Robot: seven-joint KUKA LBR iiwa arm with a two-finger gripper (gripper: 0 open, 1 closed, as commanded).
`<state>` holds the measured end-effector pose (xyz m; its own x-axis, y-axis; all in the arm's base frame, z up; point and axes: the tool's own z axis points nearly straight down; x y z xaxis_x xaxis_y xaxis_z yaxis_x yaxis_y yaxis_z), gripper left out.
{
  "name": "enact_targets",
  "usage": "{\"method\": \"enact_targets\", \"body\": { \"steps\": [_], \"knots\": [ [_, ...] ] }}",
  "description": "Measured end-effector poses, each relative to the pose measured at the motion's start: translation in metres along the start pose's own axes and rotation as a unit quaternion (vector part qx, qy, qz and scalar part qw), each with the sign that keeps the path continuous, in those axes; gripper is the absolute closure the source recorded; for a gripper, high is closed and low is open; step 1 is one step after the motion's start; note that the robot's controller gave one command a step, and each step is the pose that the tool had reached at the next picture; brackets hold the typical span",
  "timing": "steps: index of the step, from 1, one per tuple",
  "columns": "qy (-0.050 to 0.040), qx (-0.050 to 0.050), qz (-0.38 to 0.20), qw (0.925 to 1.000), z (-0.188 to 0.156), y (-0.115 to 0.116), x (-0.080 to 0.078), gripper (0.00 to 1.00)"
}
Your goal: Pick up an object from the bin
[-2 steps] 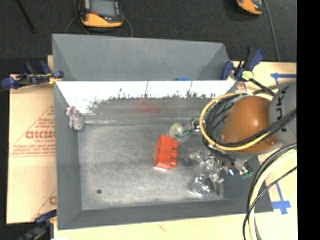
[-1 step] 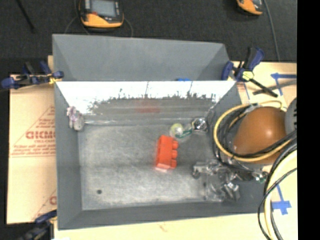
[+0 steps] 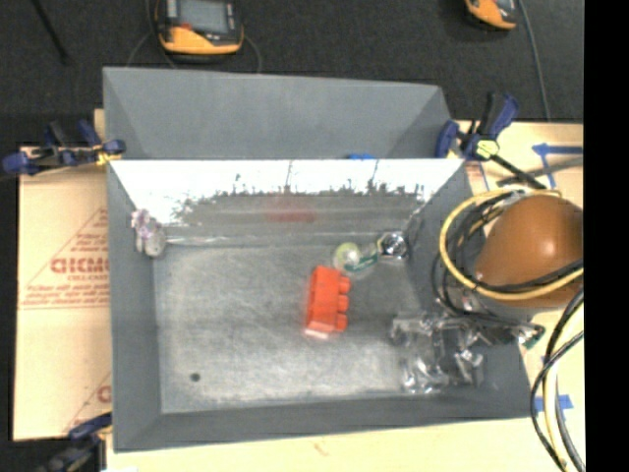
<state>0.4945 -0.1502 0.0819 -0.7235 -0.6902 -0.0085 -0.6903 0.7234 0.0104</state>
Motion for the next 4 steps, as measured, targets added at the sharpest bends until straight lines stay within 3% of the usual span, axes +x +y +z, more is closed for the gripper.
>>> {"method": "enact_targets", "body": {
  "steps": [1,2,3,4],
  "knots": [
    [0.0001,0.005,-0.104,0.9946,0.003,0.005,-0.002,0.0],
    [-0.0003,0.0,-0.254,0.9671,-0.004,-0.028,-0.029,0.0],
    [0.0008,0.004,-0.277,0.9607,-0.026,-0.02,-0.012,0.0],
    [-0.0005,0.004,-0.428,0.9036,-0.007,0.012,0.005,0.0]
  ]
}}
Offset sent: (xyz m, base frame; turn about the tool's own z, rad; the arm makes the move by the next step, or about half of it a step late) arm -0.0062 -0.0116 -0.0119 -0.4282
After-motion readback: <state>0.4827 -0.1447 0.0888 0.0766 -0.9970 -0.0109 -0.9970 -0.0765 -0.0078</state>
